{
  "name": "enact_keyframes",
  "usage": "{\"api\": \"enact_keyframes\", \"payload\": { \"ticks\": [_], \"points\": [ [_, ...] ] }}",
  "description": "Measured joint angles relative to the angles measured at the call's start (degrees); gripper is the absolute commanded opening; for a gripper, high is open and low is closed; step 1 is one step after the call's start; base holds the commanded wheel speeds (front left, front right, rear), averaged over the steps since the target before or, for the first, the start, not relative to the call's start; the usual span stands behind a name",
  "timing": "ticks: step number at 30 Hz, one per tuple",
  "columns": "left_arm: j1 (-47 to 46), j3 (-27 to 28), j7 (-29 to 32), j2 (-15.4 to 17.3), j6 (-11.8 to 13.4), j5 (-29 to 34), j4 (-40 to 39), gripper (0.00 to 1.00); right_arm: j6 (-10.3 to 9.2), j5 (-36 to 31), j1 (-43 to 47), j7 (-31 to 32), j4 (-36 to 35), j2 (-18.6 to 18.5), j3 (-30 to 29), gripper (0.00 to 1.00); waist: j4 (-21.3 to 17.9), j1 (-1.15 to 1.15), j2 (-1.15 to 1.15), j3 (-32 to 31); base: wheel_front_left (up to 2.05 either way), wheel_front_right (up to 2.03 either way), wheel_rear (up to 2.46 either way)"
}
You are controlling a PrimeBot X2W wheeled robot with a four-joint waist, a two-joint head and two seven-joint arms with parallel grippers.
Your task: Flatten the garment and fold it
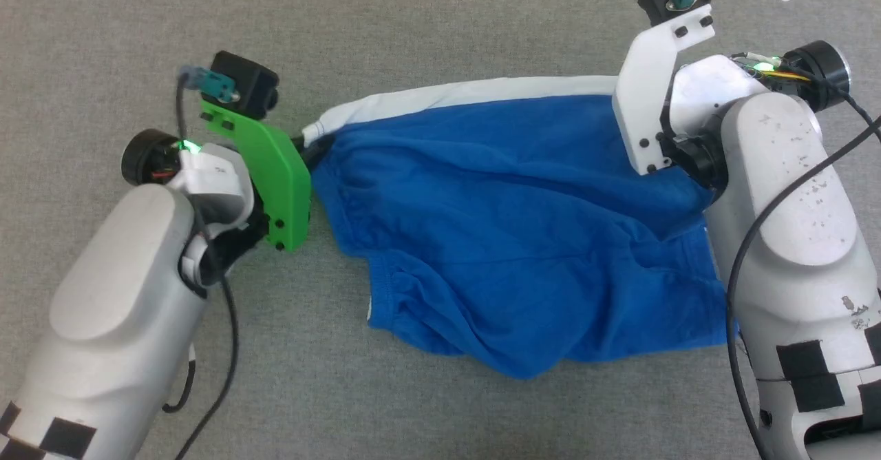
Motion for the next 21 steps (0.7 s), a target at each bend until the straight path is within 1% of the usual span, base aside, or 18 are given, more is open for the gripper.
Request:
{"api": "enact_keyframes", "payload": {
  "ticks": [5, 7, 11, 13, 15, 16, 18, 21],
  "points": [
    [-2.11, 2.24, -4.48, -0.19, 0.00, -2.09, 2.25, 0.00, 0.00, 2.78, -0.29, -3.10, 0.09, 0.01, -2.00, 0.00, -0.33, 0.00, 0.00, -1.28, 0.00, 0.00, 0.00],
    [-4.72, 3.50, -6.02, -0.19, 0.00, -1.97, 3.13, 0.00, 0.00, 4.76, -1.97, -4.47, 0.15, 0.03, -4.07, 0.00, -0.43, 0.00, 0.00, -1.94, 0.00, 0.00, 0.00],
    [-12.46, 6.23, -8.81, -0.03, 0.14, -1.46, 5.23, 0.00, 0.01, 7.67, -8.44, -7.66, -0.02, 0.10, -7.12, 0.00, -0.75, 0.00, 0.00, -3.29, 0.00, 0.00, 0.00],
    [-17.18, 8.12, -10.81, -0.19, 0.76, -1.38, 6.49, 0.00, 0.01, 8.49, -12.71, -9.82, 0.11, 0.09, -8.09, 0.00, -1.15, 0.00, 0.00, -3.91, 0.00, 0.00, 0.00],
    [-21.62, 8.80, -12.99, -0.05, 0.90, 0.02, 7.48, 0.00, 0.01, 9.85, -16.75, -12.01, 0.71, 0.20, -9.34, 0.00, -1.65, 0.00, 0.00, -4.37, 0.00, 0.00, 0.00],
    [-23.99, 9.35, -14.12, -0.10, 1.05, 0.29, 8.10, 0.00, 0.01, 10.32, -19.03, -13.16, 1.40, 0.18, -9.67, 0.00, -1.94, 0.00, 0.00, -4.57, 0.00, 0.00, 0.00],
    [-27.83, 9.57, -17.27, 0.14, 1.05, 2.76, 8.57, 0.00, 0.01, 10.34, -23.06, -15.41, 2.63, 0.14, -9.64, 0.00, -2.45, 0.00, 0.00, -4.84, 0.00, 0.00, 0.00],
    [-32.64, 10.50, -21.75, 0.23, 1.05, 3.98, 10.24, 0.00, 0.02, 9.29, -28.64, -18.63, 4.20, 0.20, -8.82, 0.00, -3.22, 0.00, 0.00, -5.08, 0.00, 0.00, 0.00]
  ]
}}
